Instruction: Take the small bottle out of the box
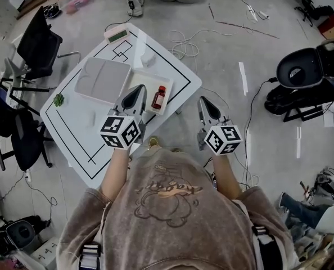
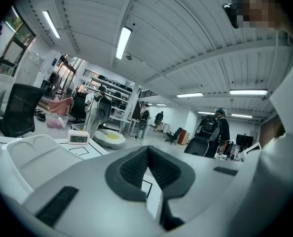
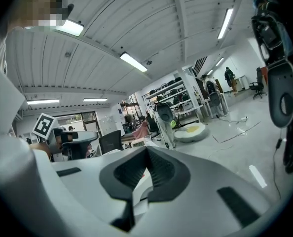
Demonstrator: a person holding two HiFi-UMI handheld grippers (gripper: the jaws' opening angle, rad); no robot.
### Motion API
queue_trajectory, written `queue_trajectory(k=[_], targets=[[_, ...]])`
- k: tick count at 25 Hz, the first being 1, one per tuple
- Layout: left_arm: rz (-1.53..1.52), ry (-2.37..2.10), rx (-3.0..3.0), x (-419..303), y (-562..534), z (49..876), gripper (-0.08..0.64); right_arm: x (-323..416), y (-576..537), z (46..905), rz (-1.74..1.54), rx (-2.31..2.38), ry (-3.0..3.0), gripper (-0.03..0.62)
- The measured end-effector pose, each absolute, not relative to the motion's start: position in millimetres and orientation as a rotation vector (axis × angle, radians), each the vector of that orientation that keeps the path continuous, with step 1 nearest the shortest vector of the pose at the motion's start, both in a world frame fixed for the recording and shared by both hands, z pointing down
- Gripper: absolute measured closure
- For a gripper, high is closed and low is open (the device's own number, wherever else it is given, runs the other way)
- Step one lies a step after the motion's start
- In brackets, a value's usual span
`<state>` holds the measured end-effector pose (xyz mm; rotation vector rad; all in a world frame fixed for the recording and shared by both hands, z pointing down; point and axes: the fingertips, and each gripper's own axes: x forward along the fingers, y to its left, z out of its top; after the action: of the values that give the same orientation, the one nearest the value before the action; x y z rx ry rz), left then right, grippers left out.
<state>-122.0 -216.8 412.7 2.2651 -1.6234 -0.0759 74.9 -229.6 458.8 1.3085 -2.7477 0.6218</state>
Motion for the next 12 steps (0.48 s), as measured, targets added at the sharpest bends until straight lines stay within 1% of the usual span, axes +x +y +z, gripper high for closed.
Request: queue_trajectory(k=[12], targets=[[-0.059,-1.607,2.288,-130.1,-230.7,417.2,0.552,75.6,-246.3,453.6,0.605,1.365,-2.73,0.595]])
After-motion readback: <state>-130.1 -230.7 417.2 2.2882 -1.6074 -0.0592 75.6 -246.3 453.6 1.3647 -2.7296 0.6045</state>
